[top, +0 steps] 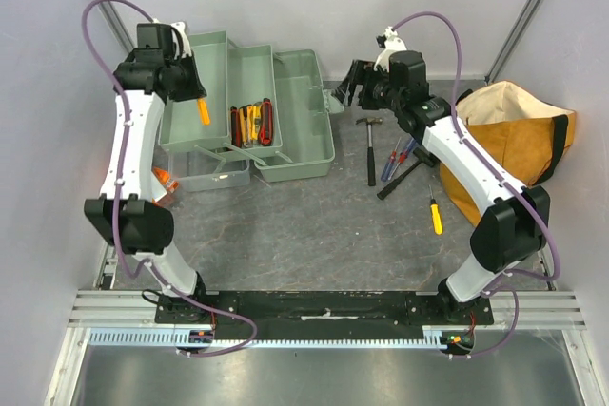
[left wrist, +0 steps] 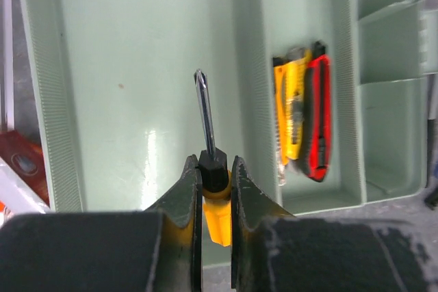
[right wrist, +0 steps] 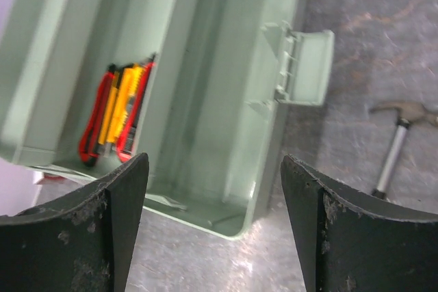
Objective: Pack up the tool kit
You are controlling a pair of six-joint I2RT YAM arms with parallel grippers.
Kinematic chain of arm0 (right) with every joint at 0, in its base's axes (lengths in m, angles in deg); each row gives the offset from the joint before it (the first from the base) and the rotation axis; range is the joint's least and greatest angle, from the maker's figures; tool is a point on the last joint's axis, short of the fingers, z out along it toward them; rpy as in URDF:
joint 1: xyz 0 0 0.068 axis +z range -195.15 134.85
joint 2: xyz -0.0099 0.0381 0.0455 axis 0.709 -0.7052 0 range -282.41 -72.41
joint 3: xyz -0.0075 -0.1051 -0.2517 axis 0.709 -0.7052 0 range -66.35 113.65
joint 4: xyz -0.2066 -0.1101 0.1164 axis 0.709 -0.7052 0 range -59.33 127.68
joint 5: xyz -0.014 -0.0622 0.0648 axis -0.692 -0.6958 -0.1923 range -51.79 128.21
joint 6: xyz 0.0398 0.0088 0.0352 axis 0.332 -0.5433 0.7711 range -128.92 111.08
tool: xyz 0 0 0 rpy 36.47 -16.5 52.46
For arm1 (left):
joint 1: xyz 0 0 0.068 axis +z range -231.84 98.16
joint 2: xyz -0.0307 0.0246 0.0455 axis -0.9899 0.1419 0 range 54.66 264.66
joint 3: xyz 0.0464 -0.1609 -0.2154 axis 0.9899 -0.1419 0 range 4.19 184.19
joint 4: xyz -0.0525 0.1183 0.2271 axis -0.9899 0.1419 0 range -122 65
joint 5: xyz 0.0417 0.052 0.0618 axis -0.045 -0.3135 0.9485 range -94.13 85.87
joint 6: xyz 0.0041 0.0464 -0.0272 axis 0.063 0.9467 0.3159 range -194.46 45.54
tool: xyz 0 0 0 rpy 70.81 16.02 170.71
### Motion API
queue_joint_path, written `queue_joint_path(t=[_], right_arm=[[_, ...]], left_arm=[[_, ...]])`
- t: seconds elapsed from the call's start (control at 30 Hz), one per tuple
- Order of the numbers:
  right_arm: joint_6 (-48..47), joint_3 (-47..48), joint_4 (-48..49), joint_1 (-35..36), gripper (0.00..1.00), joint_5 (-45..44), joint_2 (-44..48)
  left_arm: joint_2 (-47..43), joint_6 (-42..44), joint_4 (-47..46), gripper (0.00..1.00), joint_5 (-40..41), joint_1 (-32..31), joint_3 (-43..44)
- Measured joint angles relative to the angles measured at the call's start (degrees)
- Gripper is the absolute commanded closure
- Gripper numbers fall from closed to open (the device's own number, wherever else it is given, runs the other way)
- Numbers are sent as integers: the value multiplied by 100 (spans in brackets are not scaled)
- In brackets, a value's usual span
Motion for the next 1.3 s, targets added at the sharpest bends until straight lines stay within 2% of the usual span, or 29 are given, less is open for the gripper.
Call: queue_joint_path(t=[0.1, 0.23, 0.3, 0.4, 0.53, 0.8, 0.97, 1.17, 1.3], right_arm=[[-96, -238, -205, -37, 16, -210, 57], [-181, -461, -420, -98, 18, -452, 59], [-190, -535, -516, -122, 18, -540, 57], [-192, -599, -568, -151, 18, -612, 57], [-203, -634, -581, -155, 18, -693, 57], [-201, -647, -621, -160, 25, -1051, -184], [-155, -651, -800, -164, 30, -1547, -710], [-136, -686, -999, -186, 40, -1996, -1451], [-50, -686, -1204, -186, 43, -2439, -1731]], left_arm=[[442, 55, 245, 93, 238, 0, 70], [896, 57, 501, 90, 214, 0, 234], [1082, 55, 588, 86, 155, 0, 361], [1290, 48, 682, 61, 55, 0, 555], [1386, 0, 732, 48, -79, 0, 651], [1381, -31, 748, 47, -225, -2, 776], [1266, -52, 732, 46, -256, -2, 763], [579, -74, 570, 43, -448, 0, 678], [11, -74, 424, 42, -699, -2, 678]])
